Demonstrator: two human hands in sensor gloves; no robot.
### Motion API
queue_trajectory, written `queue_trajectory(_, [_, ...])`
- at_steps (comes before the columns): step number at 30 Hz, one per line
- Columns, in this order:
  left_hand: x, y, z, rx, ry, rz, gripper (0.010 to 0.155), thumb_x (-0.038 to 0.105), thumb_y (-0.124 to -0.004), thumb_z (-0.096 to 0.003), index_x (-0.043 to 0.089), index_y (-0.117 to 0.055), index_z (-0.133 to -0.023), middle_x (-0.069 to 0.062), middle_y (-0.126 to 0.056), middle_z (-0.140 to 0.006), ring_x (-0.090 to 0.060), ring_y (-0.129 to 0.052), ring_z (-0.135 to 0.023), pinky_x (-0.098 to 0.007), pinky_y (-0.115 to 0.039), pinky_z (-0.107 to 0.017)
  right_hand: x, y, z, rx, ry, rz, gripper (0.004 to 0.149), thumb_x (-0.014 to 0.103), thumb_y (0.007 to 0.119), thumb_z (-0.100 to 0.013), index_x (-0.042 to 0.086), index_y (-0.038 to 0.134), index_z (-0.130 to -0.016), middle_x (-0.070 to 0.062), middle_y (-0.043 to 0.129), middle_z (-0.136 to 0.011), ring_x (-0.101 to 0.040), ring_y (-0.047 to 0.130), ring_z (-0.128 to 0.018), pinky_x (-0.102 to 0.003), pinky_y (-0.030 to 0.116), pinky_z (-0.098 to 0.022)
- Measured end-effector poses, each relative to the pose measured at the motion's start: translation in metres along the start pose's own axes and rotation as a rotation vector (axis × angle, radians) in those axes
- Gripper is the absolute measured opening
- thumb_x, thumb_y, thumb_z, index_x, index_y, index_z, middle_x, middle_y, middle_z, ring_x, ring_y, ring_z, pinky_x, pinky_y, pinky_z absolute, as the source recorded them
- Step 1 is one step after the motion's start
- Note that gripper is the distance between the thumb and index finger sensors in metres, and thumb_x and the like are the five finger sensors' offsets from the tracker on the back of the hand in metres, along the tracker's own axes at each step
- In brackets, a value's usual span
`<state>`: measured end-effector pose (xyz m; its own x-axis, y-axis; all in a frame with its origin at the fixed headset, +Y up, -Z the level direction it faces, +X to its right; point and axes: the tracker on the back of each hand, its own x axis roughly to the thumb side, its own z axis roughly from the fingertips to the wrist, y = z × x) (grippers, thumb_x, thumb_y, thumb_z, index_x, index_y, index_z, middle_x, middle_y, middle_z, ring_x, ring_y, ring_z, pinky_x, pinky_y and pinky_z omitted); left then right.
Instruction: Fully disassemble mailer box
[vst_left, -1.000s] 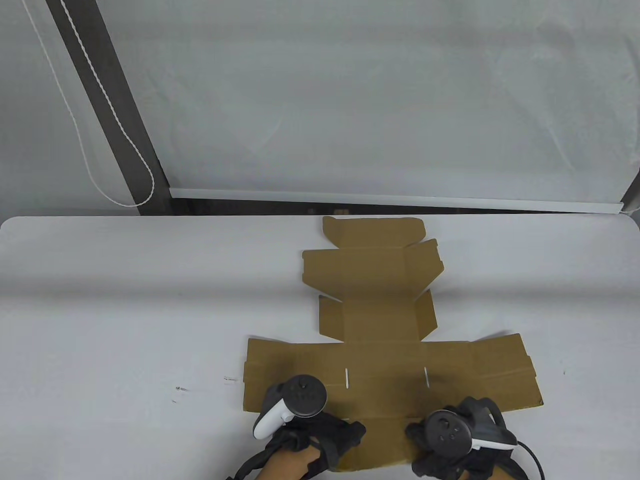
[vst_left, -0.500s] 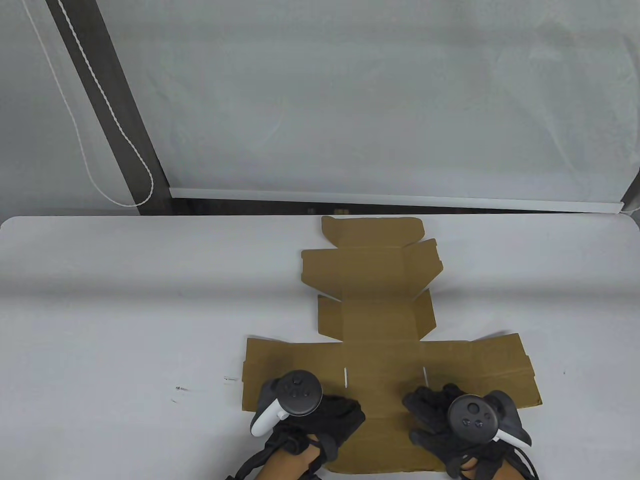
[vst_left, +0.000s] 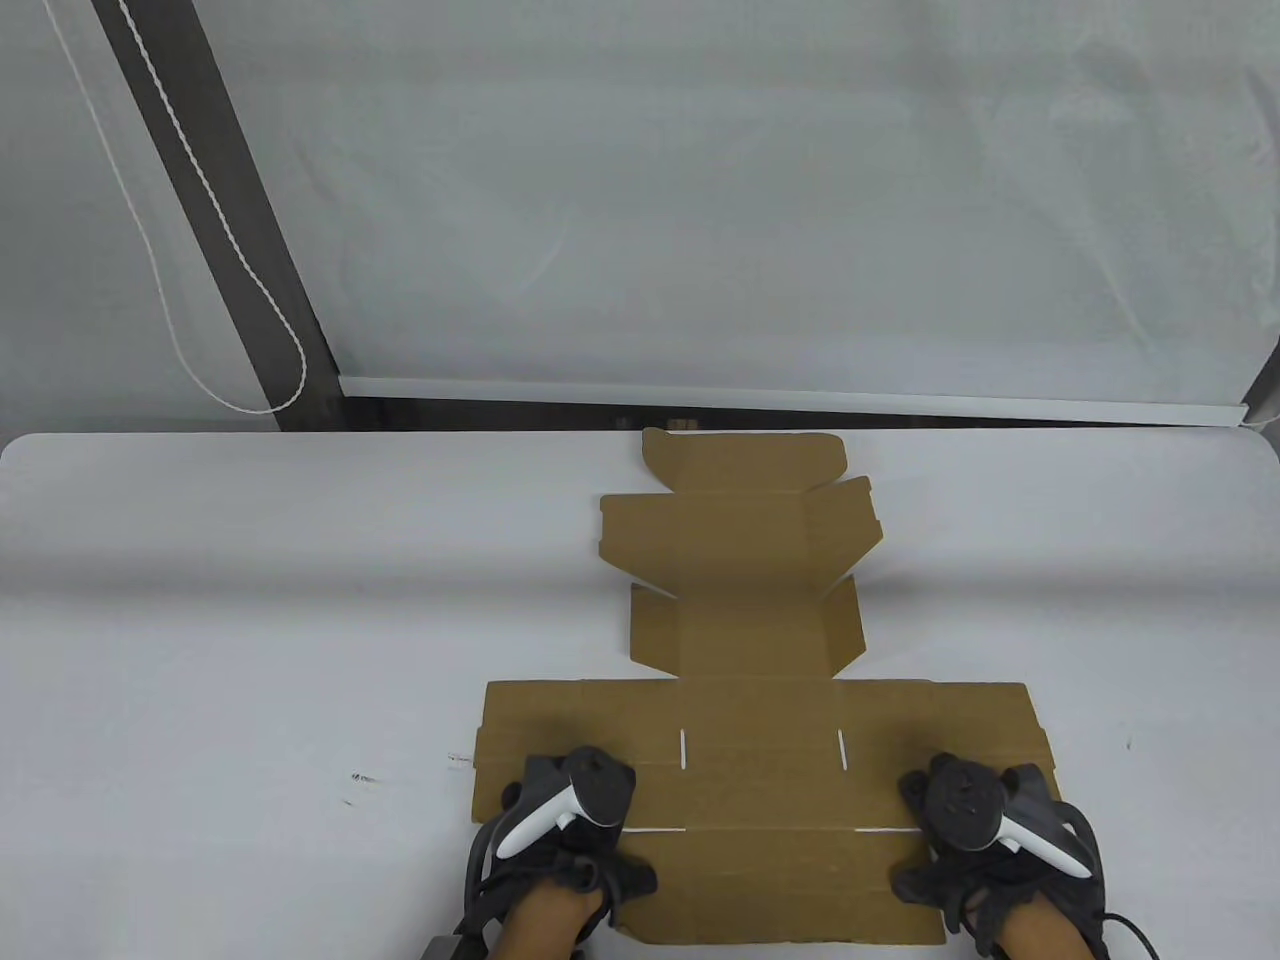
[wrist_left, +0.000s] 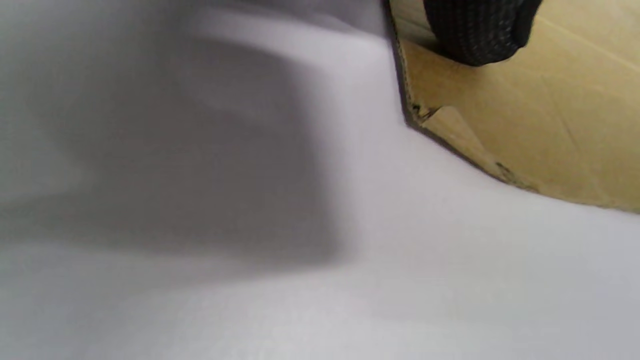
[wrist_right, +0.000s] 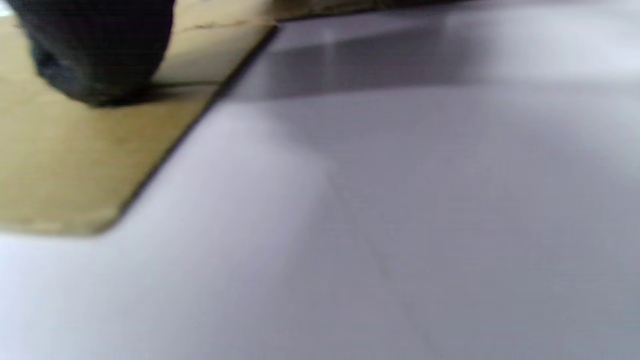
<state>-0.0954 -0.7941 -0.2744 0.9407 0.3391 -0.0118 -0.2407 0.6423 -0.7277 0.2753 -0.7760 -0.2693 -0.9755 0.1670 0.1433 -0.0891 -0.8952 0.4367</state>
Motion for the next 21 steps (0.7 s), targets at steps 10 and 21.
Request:
queue_trajectory(10, [-0.010,0.044,0.050,0.605,-0.216,0.286,0.077,0.052,-0.069,-0.0549,0.030,-0.026,-0.115,-0.004,0.000,-0.121,-0.030,0.017,-0.105,-0.062,0.025,-0.059,0.011,-0.050,0.034,-0.753,-0.317,-0.191,0.085,0.058,0.072,-0.048,0.019,0.030,-0.110,-0.023,0.028,-0.117,-0.048,0.039,-0.106,-0.065,0.029,-0.076])
queue_trajectory(21, [0.001,0.044,0.057,0.688,-0.306,0.236,0.082,0.056,-0.064,-0.0551,0.024,-0.017,-0.114,-0.006,0.000,-0.120,-0.033,0.012,-0.106,-0.064,0.021,-0.060,0.031,-0.055,0.053,-1.007,-0.511,-0.187,0.080,0.057,0.071,-0.048,0.013,0.041,-0.109,-0.028,0.045,-0.114,-0.049,0.055,-0.104,-0.067,0.044,-0.072])
